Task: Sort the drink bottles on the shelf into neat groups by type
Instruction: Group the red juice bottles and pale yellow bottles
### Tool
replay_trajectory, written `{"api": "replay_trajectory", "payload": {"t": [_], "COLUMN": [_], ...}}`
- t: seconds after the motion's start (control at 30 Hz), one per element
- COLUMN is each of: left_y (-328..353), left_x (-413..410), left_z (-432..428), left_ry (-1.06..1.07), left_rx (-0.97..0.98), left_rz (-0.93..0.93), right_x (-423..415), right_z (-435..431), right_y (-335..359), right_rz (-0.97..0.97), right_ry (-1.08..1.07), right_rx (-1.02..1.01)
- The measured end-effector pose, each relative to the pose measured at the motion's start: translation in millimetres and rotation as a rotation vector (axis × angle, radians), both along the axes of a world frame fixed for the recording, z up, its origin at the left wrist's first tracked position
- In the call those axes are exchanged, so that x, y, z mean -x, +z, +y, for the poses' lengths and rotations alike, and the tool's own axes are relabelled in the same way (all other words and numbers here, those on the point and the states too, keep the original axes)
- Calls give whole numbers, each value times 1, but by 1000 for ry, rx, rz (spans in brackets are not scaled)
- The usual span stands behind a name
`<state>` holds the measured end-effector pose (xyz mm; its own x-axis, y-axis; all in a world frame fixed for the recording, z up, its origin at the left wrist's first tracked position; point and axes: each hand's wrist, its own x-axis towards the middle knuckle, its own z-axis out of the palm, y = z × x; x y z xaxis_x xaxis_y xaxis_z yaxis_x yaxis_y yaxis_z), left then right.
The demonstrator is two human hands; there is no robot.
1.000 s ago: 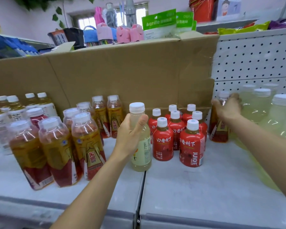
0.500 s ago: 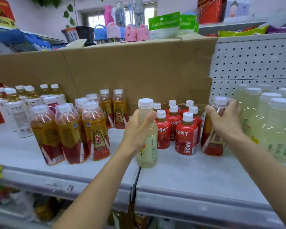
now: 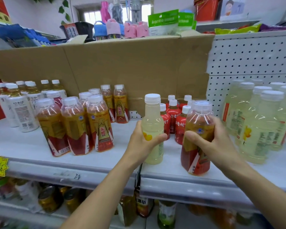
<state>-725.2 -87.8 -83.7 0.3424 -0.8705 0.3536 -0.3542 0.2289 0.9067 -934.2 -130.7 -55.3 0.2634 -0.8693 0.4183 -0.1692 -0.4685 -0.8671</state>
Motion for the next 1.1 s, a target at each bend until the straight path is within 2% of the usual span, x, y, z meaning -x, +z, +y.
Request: {"api": "replay_trajectory", "payload": {"t": [0.33, 0.6, 0.87, 1.1], "left_y": [17, 18, 11, 11], "left_x": [-57, -141, -220, -262], "left_z": [76, 140, 181, 176], "left_ry": [30, 106, 169, 233], "left_rx": [154, 143, 147, 166], "left_rz": [69, 85, 119, 182], "right_x": [-96, -191, -243, -258], "right_z": [27, 50, 54, 38], "right_y": [-7, -8, -16, -14], "right_rz": [-139, -147, -169, -146], "right_ry": [76, 104, -16, -124], "right_rx": [-17, 12, 64, 71]}}
